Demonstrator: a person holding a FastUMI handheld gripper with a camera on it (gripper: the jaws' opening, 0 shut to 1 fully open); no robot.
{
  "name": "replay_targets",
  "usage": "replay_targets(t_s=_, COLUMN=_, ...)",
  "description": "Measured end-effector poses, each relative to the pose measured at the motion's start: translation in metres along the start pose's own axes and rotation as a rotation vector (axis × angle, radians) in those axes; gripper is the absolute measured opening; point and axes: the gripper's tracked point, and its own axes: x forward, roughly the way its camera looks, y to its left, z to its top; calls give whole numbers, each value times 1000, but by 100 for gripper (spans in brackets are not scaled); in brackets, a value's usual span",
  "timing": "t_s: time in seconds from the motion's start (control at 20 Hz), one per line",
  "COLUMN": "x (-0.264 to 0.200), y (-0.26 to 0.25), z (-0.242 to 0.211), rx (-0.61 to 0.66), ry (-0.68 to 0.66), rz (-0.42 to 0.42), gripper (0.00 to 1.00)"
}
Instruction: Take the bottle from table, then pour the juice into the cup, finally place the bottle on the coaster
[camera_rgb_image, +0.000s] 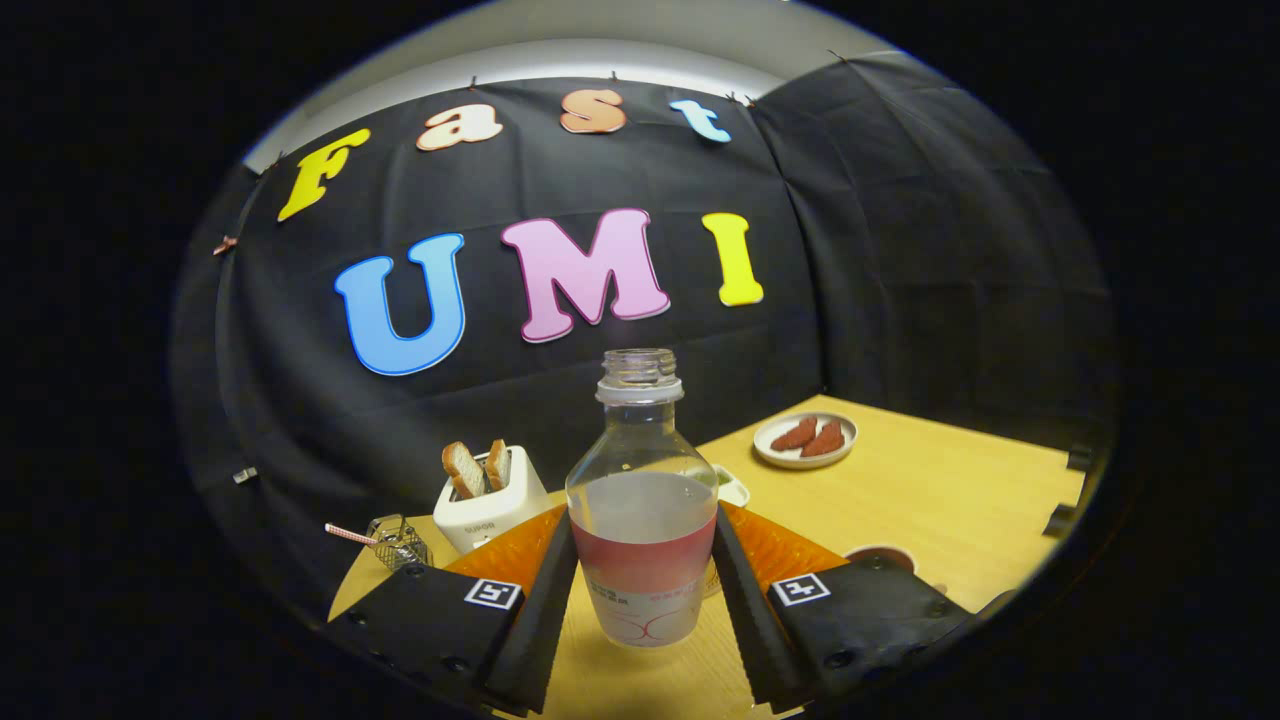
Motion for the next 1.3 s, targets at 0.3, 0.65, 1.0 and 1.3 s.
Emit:
replay_targets(t_s=0.3, x=40, y=9, z=37, rx=-154, ry=-112, rz=-22, gripper=75)
replay_targets(t_s=0.65, x=103, y=5, z=-27, rx=-332, ry=-68, rz=-71, gripper=76)
replay_targets(t_s=1.0, x=131, y=-10, z=-88, rx=-242, ry=-7, rz=-97, gripper=76)
replay_targets(t_s=1.3, x=143, y=-8, z=-111, rx=-245, ry=0, rz=-73, gripper=76)
